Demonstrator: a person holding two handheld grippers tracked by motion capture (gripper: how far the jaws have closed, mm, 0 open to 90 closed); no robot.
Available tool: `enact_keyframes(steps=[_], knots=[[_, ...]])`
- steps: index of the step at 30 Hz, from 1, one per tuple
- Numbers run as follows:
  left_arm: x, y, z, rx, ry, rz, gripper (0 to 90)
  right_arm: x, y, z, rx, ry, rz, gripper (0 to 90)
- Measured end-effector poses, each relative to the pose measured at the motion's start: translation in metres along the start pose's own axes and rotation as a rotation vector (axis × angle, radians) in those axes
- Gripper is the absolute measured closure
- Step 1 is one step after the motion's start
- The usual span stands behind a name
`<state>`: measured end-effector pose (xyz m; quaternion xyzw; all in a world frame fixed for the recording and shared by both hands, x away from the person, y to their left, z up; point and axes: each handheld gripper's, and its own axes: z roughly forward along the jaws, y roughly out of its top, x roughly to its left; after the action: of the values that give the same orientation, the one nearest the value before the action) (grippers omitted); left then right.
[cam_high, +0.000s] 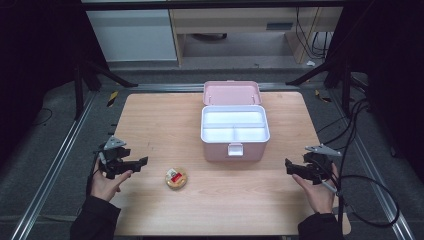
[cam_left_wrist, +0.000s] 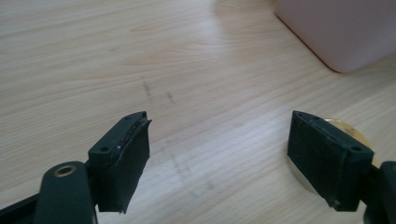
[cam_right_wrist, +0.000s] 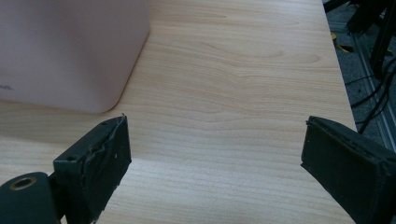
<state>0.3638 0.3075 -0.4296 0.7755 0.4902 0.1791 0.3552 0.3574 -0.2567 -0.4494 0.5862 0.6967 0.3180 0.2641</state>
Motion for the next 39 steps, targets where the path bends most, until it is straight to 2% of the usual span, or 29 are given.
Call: enact_keyframes(steps=[3, 4, 5, 8, 11, 15, 17, 18, 20, 24, 34, 38, 39], knots=[[-0.016, 0.002, 0.009, 0.04, -0.043, 0.034, 18.7, 0.004, -0.001, 0.003, 0.015, 0.012, -0.027, 8.6], [-0.016, 0.002, 0.009, 0.04, -0.043, 0.034, 17.5, 0.004, -0.001, 0.003, 0.015, 0.012, -0.027, 8.6], [-0.029, 0.001, 0.015, 0.075, -0.058, 0.065, 16.7, 0.007, -0.001, 0.004, 0.032, 0.014, -0.051, 8.2], [-0.043, 0.0, 0.022, 0.121, -0.074, 0.103, 15.3, 0.011, -0.002, 0.005, 0.045, 0.014, -0.068, 8.2], [-0.051, 0.001, 0.028, 0.148, -0.095, 0.126, 14.1, 0.012, -0.001, 0.005, 0.049, 0.019, -0.075, 8.4], [-0.057, 0.002, 0.031, 0.164, -0.118, 0.135, 13.2, 0.012, 0.0, 0.006, 0.061, 0.018, -0.076, 8.1], [-0.065, 0.004, 0.036, 0.194, -0.138, 0.147, 12.5, 0.011, -0.002, 0.007, 0.075, 0.021, -0.075, 8.0], [-0.065, 0.004, 0.036, 0.194, -0.138, 0.147, 11.8, 0.011, -0.002, 0.007, 0.075, 0.021, -0.075, 8.0], [-0.072, 0.006, 0.045, 0.212, -0.15, 0.163, 11.7, 0.01, -0.003, 0.01, 0.088, 0.025, -0.077, 7.7], [-0.078, 0.005, 0.054, 0.245, -0.152, 0.189, 11.1, 0.011, -0.004, 0.013, 0.11, 0.034, -0.096, 8.1], [-0.087, 0.003, 0.073, 0.326, -0.162, 0.206, 7.7, 0.015, -0.005, 0.017, 0.136, 0.034, -0.118, 7.9], [-0.088, 0.006, 0.084, 0.378, -0.146, 0.211, 7.6, 0.016, -0.005, 0.019, 0.145, 0.037, -0.121, 7.7], [-0.088, 0.006, 0.084, 0.378, -0.146, 0.211, 7.7, 0.016, -0.005, 0.019, 0.145, 0.038, -0.122, 7.7]])
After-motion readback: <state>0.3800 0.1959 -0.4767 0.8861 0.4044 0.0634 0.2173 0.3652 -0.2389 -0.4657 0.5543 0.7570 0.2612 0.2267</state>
